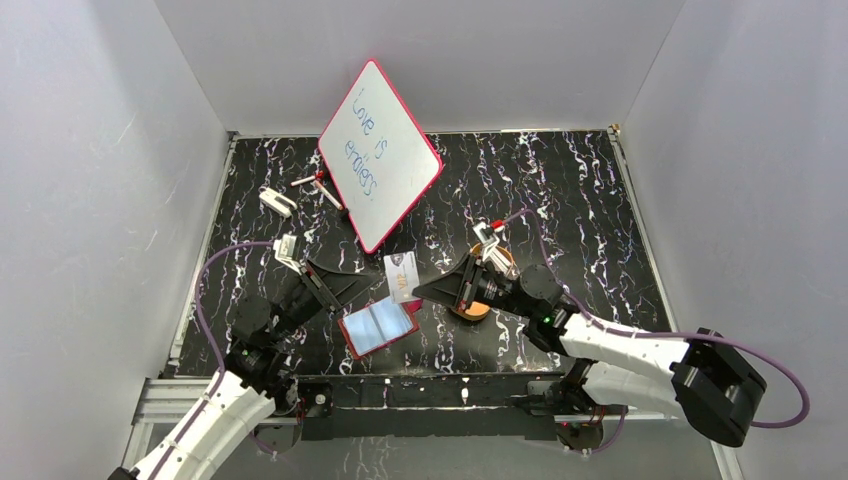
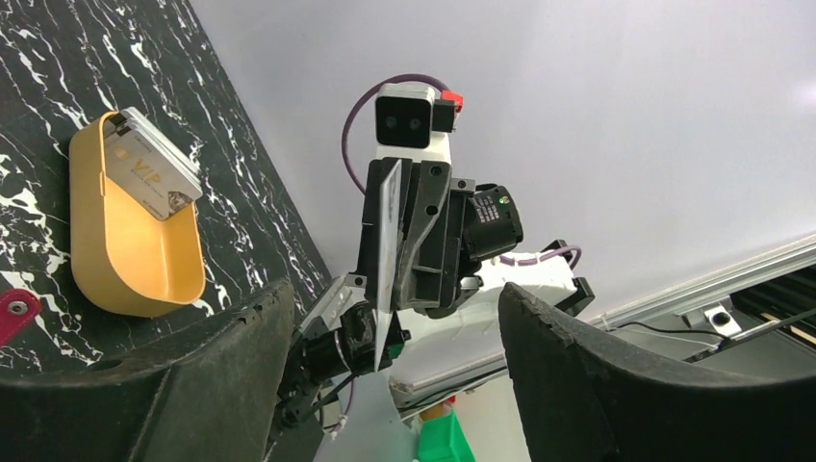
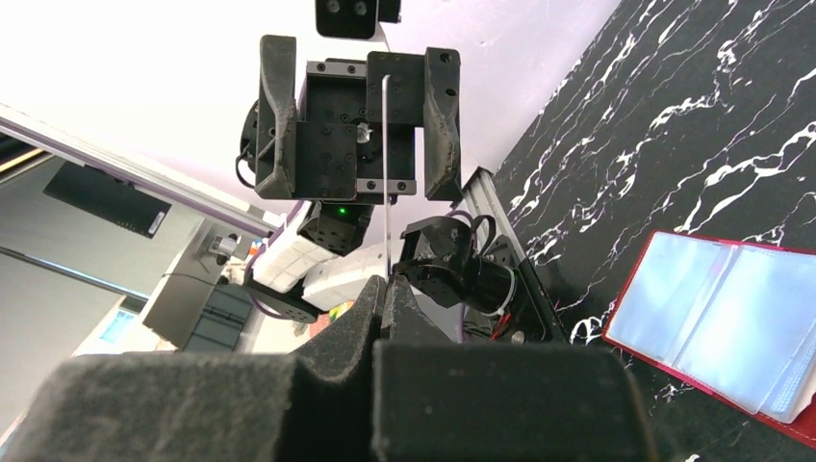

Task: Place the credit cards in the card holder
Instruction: Pick up the credit card from the storage box.

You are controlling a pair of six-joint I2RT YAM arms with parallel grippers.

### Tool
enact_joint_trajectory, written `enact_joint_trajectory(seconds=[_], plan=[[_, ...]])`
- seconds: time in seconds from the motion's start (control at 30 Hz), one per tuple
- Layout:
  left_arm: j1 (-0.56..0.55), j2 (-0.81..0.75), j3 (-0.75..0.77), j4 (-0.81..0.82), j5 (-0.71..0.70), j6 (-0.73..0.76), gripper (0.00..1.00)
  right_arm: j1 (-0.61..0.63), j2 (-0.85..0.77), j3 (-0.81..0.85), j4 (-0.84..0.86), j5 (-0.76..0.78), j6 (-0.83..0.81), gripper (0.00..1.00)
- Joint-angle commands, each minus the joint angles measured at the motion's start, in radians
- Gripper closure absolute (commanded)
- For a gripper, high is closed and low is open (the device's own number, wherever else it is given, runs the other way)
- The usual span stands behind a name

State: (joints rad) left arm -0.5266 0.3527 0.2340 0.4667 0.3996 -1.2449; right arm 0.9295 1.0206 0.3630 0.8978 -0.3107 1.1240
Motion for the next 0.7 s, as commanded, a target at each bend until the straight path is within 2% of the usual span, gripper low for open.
enact_joint_trajectory(seconds=[0.0, 0.17, 0.4, 0.47, 0.67], plan=[[-0.003, 0.026, -0.005, 0.027, 0.024, 0.022, 0.27, 0.022, 0.053, 0.075, 0.052, -0.044, 0.000, 1.00], [-0.003, 0.095, 0.003, 0.097, 0.086, 0.008, 0.41, 0.042, 0.094, 0.094, 0.080, -0.047, 0.002, 1.00], [-0.003, 0.058, -0.011, 0.073, 0.065, -0.005, 0.74, 0.043, 0.088, 0.091, 0.069, -0.043, -0.002, 1.00], [-0.003, 0.058, -0.017, 0.078, 0.065, -0.009, 0.79, 0.043, 0.090, 0.091, 0.066, -0.045, -0.004, 1.00], [-0.003, 0.101, -0.018, 0.113, 0.093, -0.014, 0.83, 0.051, 0.110, 0.106, 0.060, -0.061, -0.006, 1.00]])
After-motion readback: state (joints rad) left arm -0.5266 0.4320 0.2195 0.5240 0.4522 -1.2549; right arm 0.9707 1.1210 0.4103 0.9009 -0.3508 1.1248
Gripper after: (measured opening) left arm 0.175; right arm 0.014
